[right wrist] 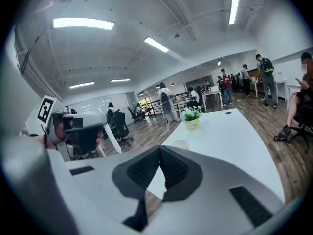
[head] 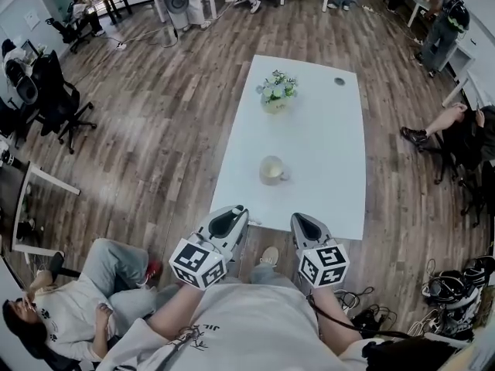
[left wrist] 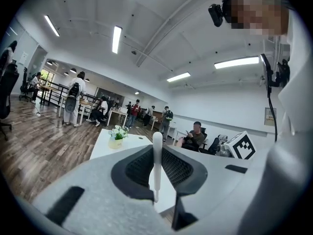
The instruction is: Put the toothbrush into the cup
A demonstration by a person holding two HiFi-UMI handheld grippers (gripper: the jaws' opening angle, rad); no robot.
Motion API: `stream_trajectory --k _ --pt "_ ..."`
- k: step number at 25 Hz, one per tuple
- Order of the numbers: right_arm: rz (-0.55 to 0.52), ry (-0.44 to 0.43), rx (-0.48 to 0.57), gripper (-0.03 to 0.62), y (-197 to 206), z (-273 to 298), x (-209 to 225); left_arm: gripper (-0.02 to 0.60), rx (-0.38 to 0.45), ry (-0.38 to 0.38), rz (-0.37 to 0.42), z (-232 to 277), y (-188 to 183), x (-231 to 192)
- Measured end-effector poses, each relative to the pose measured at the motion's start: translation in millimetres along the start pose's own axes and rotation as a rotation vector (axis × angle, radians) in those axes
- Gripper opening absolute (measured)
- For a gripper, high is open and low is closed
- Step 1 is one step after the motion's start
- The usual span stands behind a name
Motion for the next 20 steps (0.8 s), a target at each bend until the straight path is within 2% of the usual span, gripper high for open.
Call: stream_trajectory --k 9,20 --pt "0.008 -0.008 0.000 0.018 -28.8 33.6 30.9 0.058 0.014 -0.021 -0.017 36.8 -20.3 -21.7" --pt "0.039 0.061 0.048 0.018 -54.9 65.0 44.4 0.058 0.045 0.049 -0.022 70.2 -42.0 -60.9"
Point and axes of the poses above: the fingertips, and each gripper's own axes: z forward along the fingers, x to its right, y out of its underside, the point moved 9 cm from there along -z, backward along the fingers, and after that the axes turned 1 degree about z, right-handed, at the moved point
